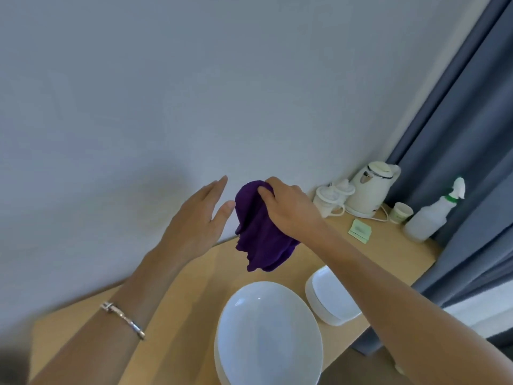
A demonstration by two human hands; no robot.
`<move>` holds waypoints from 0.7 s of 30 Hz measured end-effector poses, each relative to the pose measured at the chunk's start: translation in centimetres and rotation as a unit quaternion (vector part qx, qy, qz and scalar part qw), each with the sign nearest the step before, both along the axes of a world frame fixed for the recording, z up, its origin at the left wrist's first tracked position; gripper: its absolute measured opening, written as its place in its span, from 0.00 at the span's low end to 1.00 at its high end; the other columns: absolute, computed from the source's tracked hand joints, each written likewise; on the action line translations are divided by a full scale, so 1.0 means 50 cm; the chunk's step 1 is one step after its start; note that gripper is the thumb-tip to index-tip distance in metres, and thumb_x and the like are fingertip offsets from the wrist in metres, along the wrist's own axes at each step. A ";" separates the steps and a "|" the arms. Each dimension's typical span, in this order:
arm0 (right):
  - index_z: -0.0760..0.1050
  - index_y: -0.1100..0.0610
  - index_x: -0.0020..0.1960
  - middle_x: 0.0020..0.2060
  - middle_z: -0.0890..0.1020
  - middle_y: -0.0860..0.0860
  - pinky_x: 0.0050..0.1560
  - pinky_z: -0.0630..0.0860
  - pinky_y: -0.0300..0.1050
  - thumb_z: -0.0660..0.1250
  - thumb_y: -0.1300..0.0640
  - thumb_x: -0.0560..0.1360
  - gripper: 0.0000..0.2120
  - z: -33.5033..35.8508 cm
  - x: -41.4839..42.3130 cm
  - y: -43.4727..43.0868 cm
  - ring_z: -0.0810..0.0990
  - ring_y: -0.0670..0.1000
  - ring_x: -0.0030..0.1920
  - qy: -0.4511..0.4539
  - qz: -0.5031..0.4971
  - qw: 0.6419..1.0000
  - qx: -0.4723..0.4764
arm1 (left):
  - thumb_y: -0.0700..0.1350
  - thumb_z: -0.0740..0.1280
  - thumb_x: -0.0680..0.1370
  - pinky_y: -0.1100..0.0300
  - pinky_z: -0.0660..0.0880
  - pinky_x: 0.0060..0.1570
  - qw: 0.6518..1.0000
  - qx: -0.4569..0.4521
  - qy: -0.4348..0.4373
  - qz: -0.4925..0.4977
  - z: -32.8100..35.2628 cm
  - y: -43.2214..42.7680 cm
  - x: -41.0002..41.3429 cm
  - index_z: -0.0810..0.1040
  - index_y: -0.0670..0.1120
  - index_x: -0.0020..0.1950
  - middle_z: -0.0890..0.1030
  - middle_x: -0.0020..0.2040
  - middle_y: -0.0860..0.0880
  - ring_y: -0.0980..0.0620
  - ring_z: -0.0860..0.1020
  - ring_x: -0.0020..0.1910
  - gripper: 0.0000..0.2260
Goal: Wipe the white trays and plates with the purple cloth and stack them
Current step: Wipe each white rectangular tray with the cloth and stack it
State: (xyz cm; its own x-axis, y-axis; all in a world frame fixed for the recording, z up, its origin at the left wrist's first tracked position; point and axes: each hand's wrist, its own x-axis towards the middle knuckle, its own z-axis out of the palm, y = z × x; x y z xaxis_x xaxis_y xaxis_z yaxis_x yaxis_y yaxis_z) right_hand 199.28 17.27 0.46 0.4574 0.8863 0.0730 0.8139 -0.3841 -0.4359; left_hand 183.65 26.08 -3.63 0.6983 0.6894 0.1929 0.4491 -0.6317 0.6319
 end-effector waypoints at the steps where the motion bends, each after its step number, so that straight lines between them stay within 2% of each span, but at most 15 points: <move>1: 0.70 0.55 0.59 0.42 0.77 0.52 0.46 0.76 0.50 0.48 0.47 0.83 0.16 -0.004 0.022 0.007 0.78 0.54 0.42 0.000 0.009 1.000 0.000 | 0.56 0.51 0.82 0.56 0.57 0.72 1.000 0.002 0.004 0.008 -0.002 0.000 0.019 0.51 0.54 0.78 0.57 0.77 0.55 0.56 0.56 0.76 0.25; 4: 0.70 0.54 0.60 0.43 0.78 0.52 0.44 0.74 0.48 0.48 0.47 0.83 0.16 -0.021 0.095 0.035 0.77 0.53 0.42 -0.007 0.057 0.998 0.005 | 0.56 0.50 0.82 0.57 0.57 0.71 0.999 0.006 0.013 0.040 -0.017 -0.003 0.084 0.51 0.54 0.78 0.57 0.77 0.56 0.57 0.56 0.75 0.25; 10: 0.70 0.54 0.58 0.42 0.79 0.51 0.46 0.76 0.50 0.49 0.47 0.83 0.16 -0.093 0.250 0.077 0.78 0.53 0.42 0.024 0.180 0.983 0.021 | 0.56 0.49 0.82 0.60 0.56 0.69 0.988 0.004 0.042 0.148 -0.080 -0.013 0.226 0.51 0.54 0.78 0.57 0.77 0.57 0.57 0.56 0.75 0.24; 16: 0.70 0.53 0.58 0.42 0.79 0.51 0.44 0.76 0.51 0.49 0.47 0.83 0.15 -0.182 0.322 0.070 0.79 0.52 0.42 0.080 0.227 0.970 0.026 | 0.58 0.47 0.81 0.56 0.56 0.71 0.976 0.003 0.113 0.185 -0.138 -0.018 0.273 0.49 0.56 0.78 0.56 0.78 0.56 0.56 0.55 0.76 0.26; 21: 0.71 0.54 0.52 0.42 0.79 0.50 0.43 0.74 0.47 0.50 0.48 0.82 0.14 -0.250 0.338 0.048 0.78 0.50 0.41 0.116 0.251 0.957 0.092 | 0.64 0.43 0.75 0.54 0.56 0.71 0.972 0.039 0.144 0.183 -0.168 -0.050 0.302 0.48 0.56 0.78 0.57 0.77 0.55 0.55 0.55 0.76 0.32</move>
